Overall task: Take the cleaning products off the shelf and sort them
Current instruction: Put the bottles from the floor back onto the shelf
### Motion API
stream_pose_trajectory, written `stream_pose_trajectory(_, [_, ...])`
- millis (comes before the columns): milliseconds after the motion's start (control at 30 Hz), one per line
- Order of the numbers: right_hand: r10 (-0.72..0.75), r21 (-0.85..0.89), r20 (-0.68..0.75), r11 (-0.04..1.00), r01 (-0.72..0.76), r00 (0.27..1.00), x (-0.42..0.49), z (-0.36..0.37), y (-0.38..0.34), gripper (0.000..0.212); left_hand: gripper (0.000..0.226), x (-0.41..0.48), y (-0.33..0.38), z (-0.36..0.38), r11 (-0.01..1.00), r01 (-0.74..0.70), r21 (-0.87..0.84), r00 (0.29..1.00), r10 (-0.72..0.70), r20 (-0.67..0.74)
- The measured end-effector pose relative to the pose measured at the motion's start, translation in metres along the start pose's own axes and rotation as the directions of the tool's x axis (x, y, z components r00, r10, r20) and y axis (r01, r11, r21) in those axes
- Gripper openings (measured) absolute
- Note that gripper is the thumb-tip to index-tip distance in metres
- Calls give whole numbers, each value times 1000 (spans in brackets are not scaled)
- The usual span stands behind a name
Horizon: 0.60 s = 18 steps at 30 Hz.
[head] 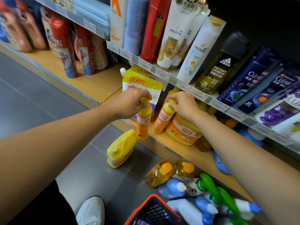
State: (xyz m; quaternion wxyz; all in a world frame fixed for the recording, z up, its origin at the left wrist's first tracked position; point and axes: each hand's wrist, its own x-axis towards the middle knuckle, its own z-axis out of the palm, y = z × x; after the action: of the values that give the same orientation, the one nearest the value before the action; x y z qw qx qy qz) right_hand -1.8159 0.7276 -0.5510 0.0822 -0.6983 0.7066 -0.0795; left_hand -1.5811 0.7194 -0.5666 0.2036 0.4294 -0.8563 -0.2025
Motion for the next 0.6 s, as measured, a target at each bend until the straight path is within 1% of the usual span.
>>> stream_pose_trajectory(133, [-26,53,-52,998,29,998,-2,6,2,32,32,1,-1,0,1000,2,-6,1000,-2,-6])
stream_pose_trajectory(267, [-51,87,-84,995,58,995,-3,9,0,34,32,2,0,2,1000,-10,-8,1000,10,-9])
stream_pose_trajectory(433, [18,94,-169,996,-2,985,-3,17,4,32,31,4,1,0,1000,-22,-15,999,21,-34])
stream_pose_trajectory(533, [63,100,-214,994,-43,975,-3,22,3,37,31,5,5,-2,998,-41,-39,999,40,-32])
stream_pose_trajectory(600, [75,161,-229,986,-38,971,-6,26,2,43,31,7,8,-5,997,-56,-54,998,55,-22])
